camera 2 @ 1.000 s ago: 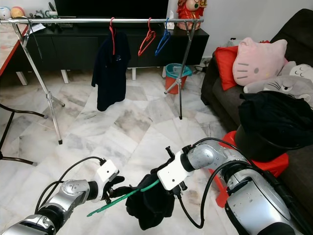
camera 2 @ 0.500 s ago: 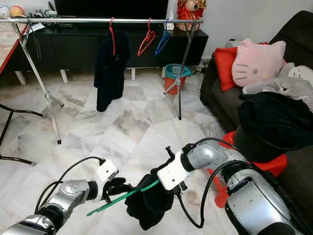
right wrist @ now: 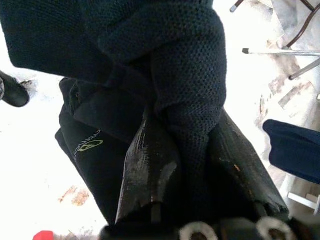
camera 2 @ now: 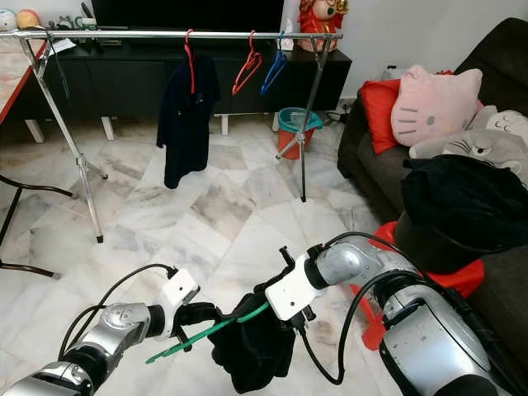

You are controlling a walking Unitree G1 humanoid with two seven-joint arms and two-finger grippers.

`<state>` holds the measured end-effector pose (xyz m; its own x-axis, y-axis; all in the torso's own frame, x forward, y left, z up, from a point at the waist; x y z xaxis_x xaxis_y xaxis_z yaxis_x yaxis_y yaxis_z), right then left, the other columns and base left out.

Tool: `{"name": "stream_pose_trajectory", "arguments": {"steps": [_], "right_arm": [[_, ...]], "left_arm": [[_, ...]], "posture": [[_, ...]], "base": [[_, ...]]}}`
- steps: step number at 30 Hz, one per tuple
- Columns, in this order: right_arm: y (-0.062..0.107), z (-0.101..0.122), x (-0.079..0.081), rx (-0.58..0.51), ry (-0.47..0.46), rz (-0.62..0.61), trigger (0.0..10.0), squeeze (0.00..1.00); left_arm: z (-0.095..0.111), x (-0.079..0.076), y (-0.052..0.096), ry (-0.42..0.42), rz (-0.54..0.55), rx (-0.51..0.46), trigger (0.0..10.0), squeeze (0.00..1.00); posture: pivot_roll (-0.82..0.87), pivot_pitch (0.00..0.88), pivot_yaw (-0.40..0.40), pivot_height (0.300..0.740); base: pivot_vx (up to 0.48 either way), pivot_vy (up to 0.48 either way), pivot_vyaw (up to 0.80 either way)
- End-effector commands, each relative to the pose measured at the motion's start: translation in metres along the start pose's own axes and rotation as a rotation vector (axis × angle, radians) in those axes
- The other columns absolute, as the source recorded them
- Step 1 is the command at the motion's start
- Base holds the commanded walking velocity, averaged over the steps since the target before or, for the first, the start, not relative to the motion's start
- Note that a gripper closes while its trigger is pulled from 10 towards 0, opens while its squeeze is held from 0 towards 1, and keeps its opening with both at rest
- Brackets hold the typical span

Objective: Hang hanger

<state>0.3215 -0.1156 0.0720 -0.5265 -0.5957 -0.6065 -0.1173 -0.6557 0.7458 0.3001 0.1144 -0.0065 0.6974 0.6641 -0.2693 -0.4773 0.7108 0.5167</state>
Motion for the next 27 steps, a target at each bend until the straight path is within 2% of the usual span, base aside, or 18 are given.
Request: {"name": "stream_pose_trajectory", "arguments": {"steps": [1,5,8,11,22,24,27], "right_arm": [[0.008,-0.002,-0.014,0.01,0.022,-0.044,0.0,0.0],[0.008,-0.002,-0.014,0.01,0.022,-0.044,0.0,0.0],[0.007,-0.006,-0.003,0.033,0.005,-0.001,0.0,0.0],[0.007,-0.007,0.003,0.041,-0.003,0.017,0.0,0.0],[0.006,-0.007,0.007,0.042,-0.017,0.024,0.0,0.0],[0.006,-0.008,0.009,0.045,-0.021,0.03,0.0,0.0],[0.008,-0.01,0.013,0.057,-0.022,0.053,0.0,0.0]], "left_arm": [[0.002,-0.002,-0.002,-0.004,-0.012,0.003,0.0,0.0],[0.002,-0.002,-0.002,-0.004,-0.012,0.003,0.0,0.0],[0.005,0.014,0.003,-0.03,0.132,-0.024,0.0,0.0],[0.007,0.02,0.005,-0.042,0.192,-0.032,0.0,0.0],[0.007,0.02,0.005,-0.048,0.209,-0.043,0.0,0.0],[0.007,0.022,0.006,-0.059,0.227,-0.041,0.0,0.0],[0.005,0.033,0.011,-0.108,0.317,0.002,0.0,0.0]], "posture": [[0.07,0.0,-0.143,0.74],[0.07,0.0,-0.143,0.74],[0.08,0.0,-0.143,0.74],[0.08,0.0,-0.143,0.74],[0.08,0.0,-0.139,0.74],[0.08,0.0,-0.14,0.74],[0.08,0.0,-0.139,0.74]], "base": [[0.0,0.0,0.0],[0.0,0.0,0.0],[0.0,0.0,0.0],[0.0,0.0,0.0],[0.0,0.0,0.0],[0.0,0.0,0.0],[0.0,0.0,0.0]]}}
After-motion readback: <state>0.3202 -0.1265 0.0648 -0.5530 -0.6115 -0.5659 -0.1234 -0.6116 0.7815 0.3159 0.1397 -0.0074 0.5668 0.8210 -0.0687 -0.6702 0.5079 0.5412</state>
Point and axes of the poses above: a point about 5 cm out from each wrist's last joint towards the gripper, its own y axis pointing back from the gripper into the wrist, its own z axis along the axis of the wrist's last joint, x = y × z, the point moved 3 cm from there along -y, pointing out of the wrist towards the gripper, and after that the axes turned 14 degrees about y, right-handed, at the moved point
